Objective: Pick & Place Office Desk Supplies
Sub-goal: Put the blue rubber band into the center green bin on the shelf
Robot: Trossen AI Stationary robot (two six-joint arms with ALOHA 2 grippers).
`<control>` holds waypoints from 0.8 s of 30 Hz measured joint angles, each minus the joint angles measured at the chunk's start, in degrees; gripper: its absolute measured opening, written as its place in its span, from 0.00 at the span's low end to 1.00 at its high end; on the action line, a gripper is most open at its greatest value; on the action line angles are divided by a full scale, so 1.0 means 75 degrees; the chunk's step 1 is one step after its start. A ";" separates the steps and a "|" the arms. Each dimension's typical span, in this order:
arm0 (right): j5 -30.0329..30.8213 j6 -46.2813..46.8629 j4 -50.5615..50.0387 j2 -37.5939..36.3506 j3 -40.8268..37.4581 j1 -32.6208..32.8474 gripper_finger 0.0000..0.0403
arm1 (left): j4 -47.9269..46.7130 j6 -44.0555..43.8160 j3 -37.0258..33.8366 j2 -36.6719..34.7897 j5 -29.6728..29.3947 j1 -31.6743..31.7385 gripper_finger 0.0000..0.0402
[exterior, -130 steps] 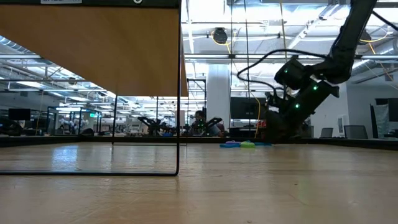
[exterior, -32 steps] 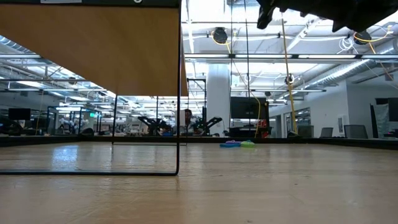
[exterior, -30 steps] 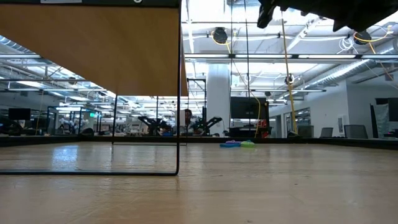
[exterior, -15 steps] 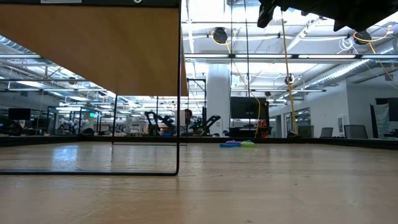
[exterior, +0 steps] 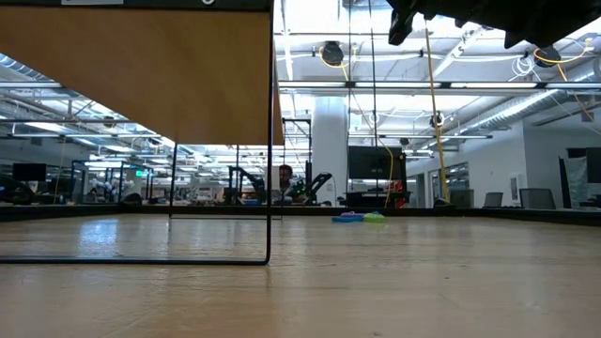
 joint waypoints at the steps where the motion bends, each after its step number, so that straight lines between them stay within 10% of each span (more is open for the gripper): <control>1: 0.0003 -0.0005 0.0000 0.0000 0.0000 0.0000 0.00 | 0.0001 -0.0003 0.0000 0.0000 0.0000 0.0000 0.15; 15: 0.0021 -0.0058 -0.0003 0.0000 0.0000 0.0000 0.02 | -0.0153 -0.0038 0.0000 0.0000 0.0009 0.0000 0.06; 24: 0.0041 -0.0191 -0.0107 0.0000 0.0000 -0.0003 0.29 | -0.0390 -0.0582 -0.0009 -0.0331 -0.0009 -0.0015 0.04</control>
